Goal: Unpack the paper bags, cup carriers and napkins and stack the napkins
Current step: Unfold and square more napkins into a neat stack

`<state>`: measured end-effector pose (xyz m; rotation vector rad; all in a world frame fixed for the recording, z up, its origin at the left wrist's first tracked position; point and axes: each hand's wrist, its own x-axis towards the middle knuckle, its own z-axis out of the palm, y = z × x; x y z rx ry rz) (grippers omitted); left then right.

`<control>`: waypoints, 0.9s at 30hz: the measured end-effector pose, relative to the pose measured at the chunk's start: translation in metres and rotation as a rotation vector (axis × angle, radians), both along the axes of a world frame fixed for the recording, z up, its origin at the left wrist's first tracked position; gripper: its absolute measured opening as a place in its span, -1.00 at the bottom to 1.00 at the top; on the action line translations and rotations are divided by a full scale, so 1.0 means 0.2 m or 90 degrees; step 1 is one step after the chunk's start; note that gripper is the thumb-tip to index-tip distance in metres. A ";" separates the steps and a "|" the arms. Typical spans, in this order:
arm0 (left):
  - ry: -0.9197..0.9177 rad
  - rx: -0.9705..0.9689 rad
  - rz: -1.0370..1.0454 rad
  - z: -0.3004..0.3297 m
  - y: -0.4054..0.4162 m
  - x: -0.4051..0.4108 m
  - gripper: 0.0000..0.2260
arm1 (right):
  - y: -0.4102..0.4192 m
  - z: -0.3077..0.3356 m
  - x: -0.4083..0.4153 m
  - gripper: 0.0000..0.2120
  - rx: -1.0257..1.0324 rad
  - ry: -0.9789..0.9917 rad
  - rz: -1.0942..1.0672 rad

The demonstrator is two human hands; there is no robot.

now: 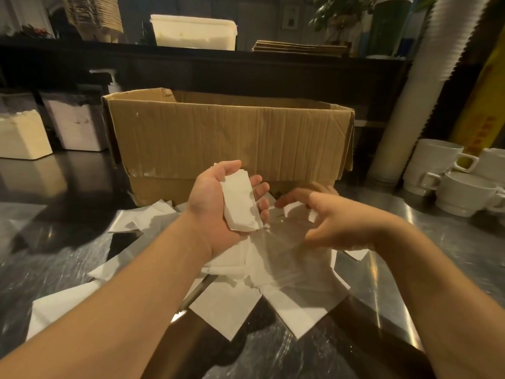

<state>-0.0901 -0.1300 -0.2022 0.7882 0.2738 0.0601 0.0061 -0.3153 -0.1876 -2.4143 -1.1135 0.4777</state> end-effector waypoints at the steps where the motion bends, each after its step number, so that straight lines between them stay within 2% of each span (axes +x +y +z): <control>1: 0.002 0.000 0.001 0.00 0.00 0.00 -0.68 | 0.00 0.00 0.00 -0.35 -0.034 0.006 0.011; 4: 0.005 0.002 0.005 0.00 0.00 0.00 -0.69 | 0.00 -0.02 0.01 -0.24 -0.121 -0.034 0.023; 6: 0.005 0.003 0.005 0.00 -0.01 0.00 -0.69 | 0.00 -0.04 0.02 -0.34 -0.102 -0.076 0.008; 8: 0.006 0.006 0.003 0.00 0.00 0.00 -0.68 | 0.02 -0.06 0.04 -0.52 -0.043 -0.123 -0.013; 11: 0.007 0.010 0.008 0.00 0.00 0.00 -0.68 | 0.04 -0.08 0.06 -0.75 0.023 -0.127 -0.015; 18: 0.002 0.021 0.039 0.00 -0.01 0.01 -0.72 | 0.05 -0.07 0.04 -0.86 0.145 -0.087 0.001; 21: -0.018 0.026 0.049 0.00 0.00 0.02 -0.74 | 0.01 -0.01 0.00 -0.93 0.325 0.046 -0.002; 23: -0.025 0.052 0.020 0.00 -0.01 0.02 -0.74 | -0.01 0.03 -0.04 -0.83 0.422 0.145 0.018; 27: -0.035 0.145 -0.056 -0.03 -0.02 0.02 -0.57 | 0.03 0.00 -0.06 -0.84 0.504 0.197 -0.018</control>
